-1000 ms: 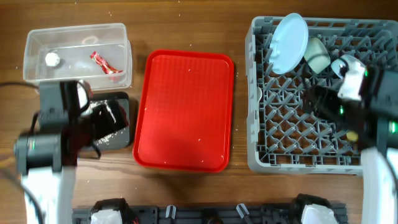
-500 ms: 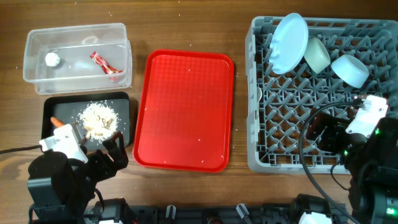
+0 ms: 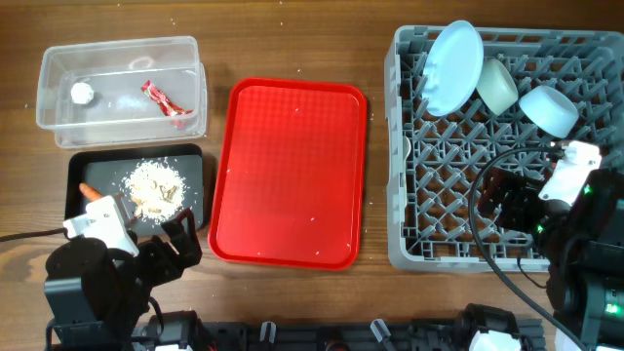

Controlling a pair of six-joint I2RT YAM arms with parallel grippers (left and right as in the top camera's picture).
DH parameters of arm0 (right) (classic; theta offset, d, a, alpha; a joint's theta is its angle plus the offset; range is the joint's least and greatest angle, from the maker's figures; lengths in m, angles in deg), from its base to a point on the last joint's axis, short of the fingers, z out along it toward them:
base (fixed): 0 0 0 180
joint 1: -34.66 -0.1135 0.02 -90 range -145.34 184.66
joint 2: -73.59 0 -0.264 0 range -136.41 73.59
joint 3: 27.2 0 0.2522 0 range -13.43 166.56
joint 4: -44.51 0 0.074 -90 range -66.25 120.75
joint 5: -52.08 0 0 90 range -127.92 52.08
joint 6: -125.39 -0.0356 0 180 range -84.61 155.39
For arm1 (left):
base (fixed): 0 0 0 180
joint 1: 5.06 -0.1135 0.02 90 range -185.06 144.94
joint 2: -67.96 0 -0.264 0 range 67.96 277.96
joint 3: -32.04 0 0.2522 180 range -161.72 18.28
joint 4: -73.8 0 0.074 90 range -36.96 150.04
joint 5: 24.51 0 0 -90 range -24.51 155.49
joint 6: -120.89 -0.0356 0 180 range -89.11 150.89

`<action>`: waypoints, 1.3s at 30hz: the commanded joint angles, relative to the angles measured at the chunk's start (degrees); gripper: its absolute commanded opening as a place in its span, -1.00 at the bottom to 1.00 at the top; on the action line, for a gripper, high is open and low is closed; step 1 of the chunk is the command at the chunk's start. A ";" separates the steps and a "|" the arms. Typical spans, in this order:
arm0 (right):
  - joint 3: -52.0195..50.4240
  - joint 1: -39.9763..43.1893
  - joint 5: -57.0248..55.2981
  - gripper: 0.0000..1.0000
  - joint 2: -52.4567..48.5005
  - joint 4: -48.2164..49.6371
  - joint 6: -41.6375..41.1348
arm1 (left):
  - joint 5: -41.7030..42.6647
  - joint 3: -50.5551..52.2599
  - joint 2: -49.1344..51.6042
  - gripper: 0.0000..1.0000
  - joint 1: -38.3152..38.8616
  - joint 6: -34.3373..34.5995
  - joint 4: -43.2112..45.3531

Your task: Sort waste into correct bins and load items into the dishwasher rack

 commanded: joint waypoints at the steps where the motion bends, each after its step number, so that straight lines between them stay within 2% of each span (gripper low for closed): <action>1: -0.76 -2.69 0.04 0.99 2.03 0.31 -0.42 | 0.48 0.42 -0.24 1.00 -0.15 0.57 -0.04; 10: -0.87 -11.98 -0.02 0.99 14.47 0.04 -0.28 | 0.48 0.42 -0.24 1.00 -0.15 0.57 -0.04; 14: -3.30 -12.46 -1.88 0.99 22.12 2.34 0.17 | 0.48 0.42 -0.26 1.00 -0.15 0.57 -0.04; 17: -10.49 -12.46 -1.38 0.99 27.74 10.27 0.09 | 0.48 0.42 -0.24 1.00 -0.15 0.57 -0.04; 21: -26.34 -12.46 1.20 0.99 37.81 29.18 -0.02 | 0.48 0.42 -0.24 1.00 -0.15 0.57 -0.04; 27: -41.79 -12.46 0.70 1.00 42.29 52.04 0.20 | 0.48 0.42 -0.26 1.00 -0.15 0.57 -0.04; 34: -52.17 -12.46 -4.70 1.00 42.29 66.34 0.17 | 0.48 0.42 -0.26 1.00 -0.15 0.57 -0.04; 39: -58.49 -13.11 -8.35 0.99 42.32 71.04 0.20 | 0.48 0.42 -0.24 1.00 -0.15 0.57 -0.04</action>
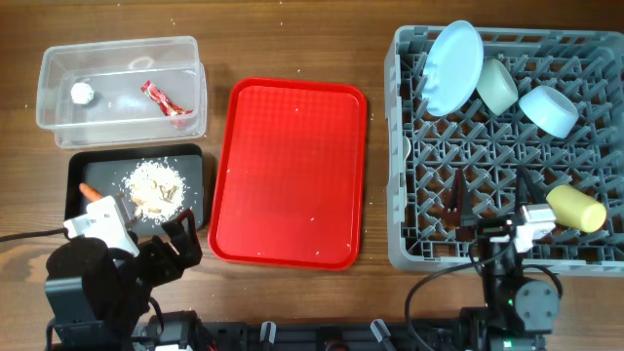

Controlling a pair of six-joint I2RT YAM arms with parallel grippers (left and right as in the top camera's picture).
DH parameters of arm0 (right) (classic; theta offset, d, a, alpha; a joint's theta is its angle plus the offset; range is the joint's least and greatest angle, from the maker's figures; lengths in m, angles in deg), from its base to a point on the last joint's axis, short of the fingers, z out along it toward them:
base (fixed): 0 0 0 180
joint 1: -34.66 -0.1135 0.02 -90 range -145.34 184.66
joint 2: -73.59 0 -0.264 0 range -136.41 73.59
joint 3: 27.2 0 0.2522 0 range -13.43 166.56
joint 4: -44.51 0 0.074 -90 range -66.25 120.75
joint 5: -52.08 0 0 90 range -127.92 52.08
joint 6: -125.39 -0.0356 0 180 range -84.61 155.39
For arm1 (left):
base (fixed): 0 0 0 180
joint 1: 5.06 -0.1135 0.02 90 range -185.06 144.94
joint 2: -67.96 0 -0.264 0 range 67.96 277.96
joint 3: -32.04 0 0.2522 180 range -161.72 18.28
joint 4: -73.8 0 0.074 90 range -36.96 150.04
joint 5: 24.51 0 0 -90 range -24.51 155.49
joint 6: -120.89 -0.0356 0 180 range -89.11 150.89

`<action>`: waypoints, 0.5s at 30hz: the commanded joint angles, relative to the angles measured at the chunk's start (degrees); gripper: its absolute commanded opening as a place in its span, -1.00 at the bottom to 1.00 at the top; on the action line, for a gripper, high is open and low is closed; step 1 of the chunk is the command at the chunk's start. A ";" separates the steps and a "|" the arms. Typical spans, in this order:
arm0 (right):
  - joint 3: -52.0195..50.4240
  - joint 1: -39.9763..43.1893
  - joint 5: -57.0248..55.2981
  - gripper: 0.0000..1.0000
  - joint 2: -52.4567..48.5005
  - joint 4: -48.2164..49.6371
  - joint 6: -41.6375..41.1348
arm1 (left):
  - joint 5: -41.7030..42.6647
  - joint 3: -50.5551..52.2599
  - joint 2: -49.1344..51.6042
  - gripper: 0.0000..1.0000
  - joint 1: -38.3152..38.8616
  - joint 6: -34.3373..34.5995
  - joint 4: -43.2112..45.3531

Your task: Sort waste into correct bins and load items into the dishwasher rack

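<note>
The grey dishwasher rack [419, 146] on the right holds a pale blue plate [455, 66], a cream cup [497, 86], a pale blue bowl [549, 109], a yellow cup [576, 208] lying at its front right, and dark utensils [456, 200]. The clear bin [58, 132] contains a red wrapper [161, 99] and a white crumpled ball [82, 93]. Food scraps [154, 185] fill the black bin [78, 175]. The red tray [292, 171] is bare. My left gripper [175, 249] rests open below the black bin. My right gripper [492, 229] sits at the rack's front edge; its jaws are hidden.
An orange scrap [89, 191] lies in the black bin beside the left arm. Cables run along the table's front edge by both arm bases. Bare wood separates the bins, tray and rack.
My right arm was over the rack's front right corner and is now pulled back to the table's front edge. The yellow cup now shows in the rack where the arm was. The left arm has not moved.
</note>
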 commanded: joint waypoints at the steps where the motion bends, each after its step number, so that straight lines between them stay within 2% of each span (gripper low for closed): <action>1: -3.34 -1.09 -3.78 0.99 0.85 2.05 0.17 | 0.48 0.26 -0.24 1.00 -0.15 0.57 0.13; 6: -3.28 -2.36 -4.57 1.00 0.85 -2.71 1.64 | 0.48 0.26 -0.24 1.00 -0.15 0.57 0.13; 9: -3.26 -2.34 -3.39 1.00 0.83 -10.64 -0.17 | 0.48 0.26 -0.24 1.00 -0.15 0.57 0.13; 15: -3.30 -2.34 -1.31 0.99 0.85 -10.71 1.42 | 0.48 0.26 -0.24 1.00 -0.15 0.57 0.13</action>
